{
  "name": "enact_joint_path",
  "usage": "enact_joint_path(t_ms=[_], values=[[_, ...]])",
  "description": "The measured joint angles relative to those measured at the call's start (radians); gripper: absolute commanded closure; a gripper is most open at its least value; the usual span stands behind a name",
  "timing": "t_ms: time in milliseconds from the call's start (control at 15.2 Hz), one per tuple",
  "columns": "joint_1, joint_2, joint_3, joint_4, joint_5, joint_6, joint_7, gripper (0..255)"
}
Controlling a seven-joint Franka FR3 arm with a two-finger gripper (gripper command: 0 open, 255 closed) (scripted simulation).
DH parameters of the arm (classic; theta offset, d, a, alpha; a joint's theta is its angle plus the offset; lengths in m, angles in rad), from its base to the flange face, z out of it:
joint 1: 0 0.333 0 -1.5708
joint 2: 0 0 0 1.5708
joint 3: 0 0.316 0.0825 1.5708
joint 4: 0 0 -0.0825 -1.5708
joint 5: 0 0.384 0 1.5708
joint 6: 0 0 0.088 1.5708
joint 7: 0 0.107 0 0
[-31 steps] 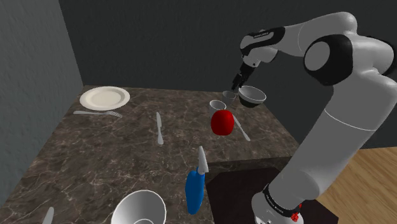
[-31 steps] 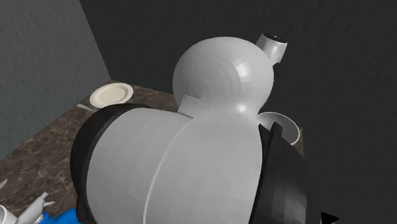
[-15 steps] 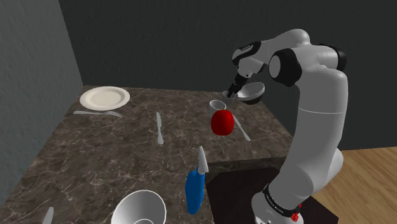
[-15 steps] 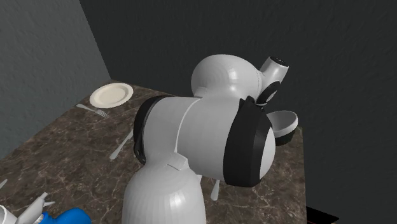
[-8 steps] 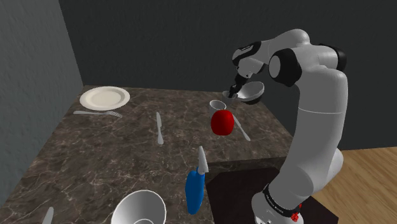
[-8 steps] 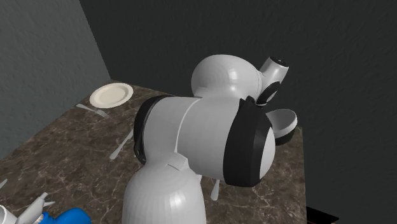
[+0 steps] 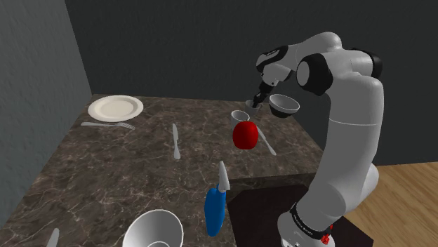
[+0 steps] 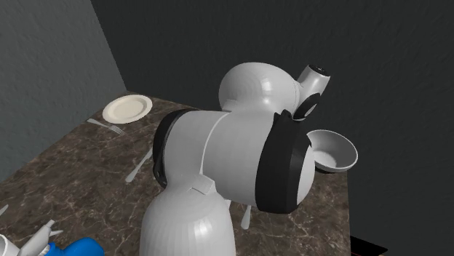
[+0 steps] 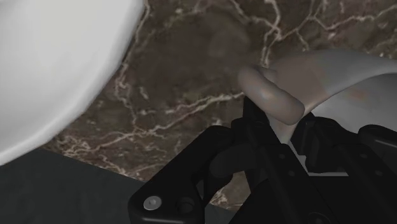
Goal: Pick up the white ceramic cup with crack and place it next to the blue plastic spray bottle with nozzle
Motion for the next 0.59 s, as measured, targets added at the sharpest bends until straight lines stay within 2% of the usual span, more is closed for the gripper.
enact_joint_path(t_ms=[594], values=[[0.008, -0.048, -0.017, 0.040, -0.037, -0.077, 0.035, 255]])
